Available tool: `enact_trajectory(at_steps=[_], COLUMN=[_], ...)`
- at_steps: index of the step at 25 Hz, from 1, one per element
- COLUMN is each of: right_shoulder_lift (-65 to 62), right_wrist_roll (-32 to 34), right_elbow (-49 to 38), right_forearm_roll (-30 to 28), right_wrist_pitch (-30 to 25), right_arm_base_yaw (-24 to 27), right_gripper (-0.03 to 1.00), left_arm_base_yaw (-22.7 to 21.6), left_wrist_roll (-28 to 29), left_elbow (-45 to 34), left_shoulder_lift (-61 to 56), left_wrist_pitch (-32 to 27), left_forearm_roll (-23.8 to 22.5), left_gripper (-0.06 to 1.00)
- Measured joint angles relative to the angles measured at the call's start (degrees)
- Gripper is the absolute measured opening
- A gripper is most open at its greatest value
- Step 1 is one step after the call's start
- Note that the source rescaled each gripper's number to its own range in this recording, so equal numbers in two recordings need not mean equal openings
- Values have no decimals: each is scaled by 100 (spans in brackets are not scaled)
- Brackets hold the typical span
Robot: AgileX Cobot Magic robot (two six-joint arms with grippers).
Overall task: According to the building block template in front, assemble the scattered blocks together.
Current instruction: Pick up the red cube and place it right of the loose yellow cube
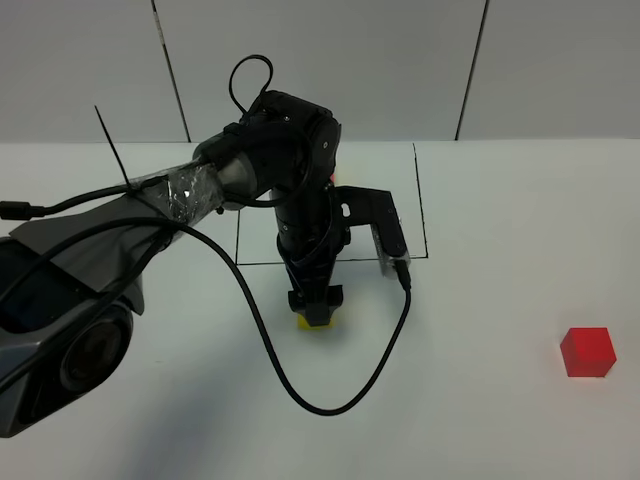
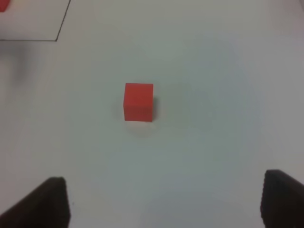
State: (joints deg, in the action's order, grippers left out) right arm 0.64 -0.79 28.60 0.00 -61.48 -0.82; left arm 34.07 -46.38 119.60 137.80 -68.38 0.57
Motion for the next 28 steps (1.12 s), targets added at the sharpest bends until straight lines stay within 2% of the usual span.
enact_trajectory(at_steps=[6, 13, 18, 28], right_shoulder_lift=[0, 0, 0, 0], right_wrist_roll=[0, 0, 0, 0], right_elbow=[0, 0, 0, 0], right_forearm_roll=[0, 0, 0, 0], right_wrist_pitch=[0, 0, 6, 6], right_arm_base_yaw=[0, 0, 0, 0], right_gripper=[66, 66, 66, 66], left_arm_base_yaw=[-76, -892, -1627, -3196], left_wrist_roll=[1362, 2360, 2689, 2798], left_elbow=[0, 0, 0, -29], left_shoulder_lift=[-277, -450, -671, -1090], left_wrist_pitch=[0, 0, -5, -5], left_forearm_roll=[-350, -469, -375, 649], left_gripper=[95, 90, 88, 81])
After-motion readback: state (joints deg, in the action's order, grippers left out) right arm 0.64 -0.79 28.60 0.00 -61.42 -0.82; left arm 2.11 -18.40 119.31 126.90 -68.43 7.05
